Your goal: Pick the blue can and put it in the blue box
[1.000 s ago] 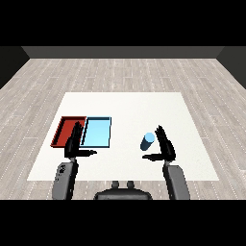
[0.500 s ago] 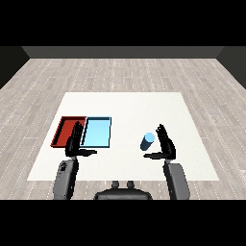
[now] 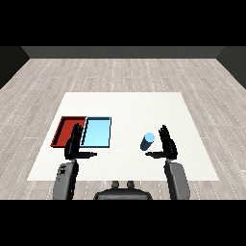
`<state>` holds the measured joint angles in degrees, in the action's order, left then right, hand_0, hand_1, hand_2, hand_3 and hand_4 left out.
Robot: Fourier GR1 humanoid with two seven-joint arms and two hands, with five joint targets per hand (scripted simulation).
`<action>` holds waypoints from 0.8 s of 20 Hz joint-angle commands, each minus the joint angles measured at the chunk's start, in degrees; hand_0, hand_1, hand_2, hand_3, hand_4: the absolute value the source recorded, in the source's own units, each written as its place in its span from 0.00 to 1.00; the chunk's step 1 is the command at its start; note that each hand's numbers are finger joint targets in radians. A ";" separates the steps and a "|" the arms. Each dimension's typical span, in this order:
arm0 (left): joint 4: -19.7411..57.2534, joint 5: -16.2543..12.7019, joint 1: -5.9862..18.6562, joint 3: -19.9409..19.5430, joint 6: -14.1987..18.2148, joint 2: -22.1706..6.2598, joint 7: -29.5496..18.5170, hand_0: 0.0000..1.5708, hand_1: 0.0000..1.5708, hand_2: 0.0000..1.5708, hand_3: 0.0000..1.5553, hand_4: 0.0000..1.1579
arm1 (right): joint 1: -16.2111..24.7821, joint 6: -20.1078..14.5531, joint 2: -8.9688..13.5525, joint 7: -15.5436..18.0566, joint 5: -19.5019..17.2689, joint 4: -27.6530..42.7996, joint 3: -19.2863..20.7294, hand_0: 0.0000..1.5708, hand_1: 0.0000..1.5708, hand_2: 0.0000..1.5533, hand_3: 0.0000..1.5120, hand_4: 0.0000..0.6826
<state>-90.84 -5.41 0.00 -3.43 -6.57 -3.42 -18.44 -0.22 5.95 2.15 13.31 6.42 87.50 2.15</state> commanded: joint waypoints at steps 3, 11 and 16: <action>4.40 -1.55 1.72 -2.17 -1.58 -0.85 -3.14 0.00 0.00 0.00 0.00 0.00 | -5.08 2.87 2.10 4.07 2.08 -11.32 3.99 0.00 0.00 0.00 0.00 0.00; -3.45 -2.51 -2.51 -0.36 -1.46 0.20 1.54 0.00 0.00 0.00 0.00 0.00 | -10.38 2.06 1.62 4.50 2.45 -18.90 4.31 0.00 0.00 0.00 0.00 0.00; -0.82 -1.37 2.81 -0.86 0.81 0.26 3.46 0.00 0.00 0.00 0.00 0.00 | -12.09 -0.93 -1.42 6.25 1.22 -23.46 2.79 0.00 0.00 0.00 0.00 0.00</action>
<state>-92.69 -7.86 0.48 -4.93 -7.44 -4.03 -15.87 -10.17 6.09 1.96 18.17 8.13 67.94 5.48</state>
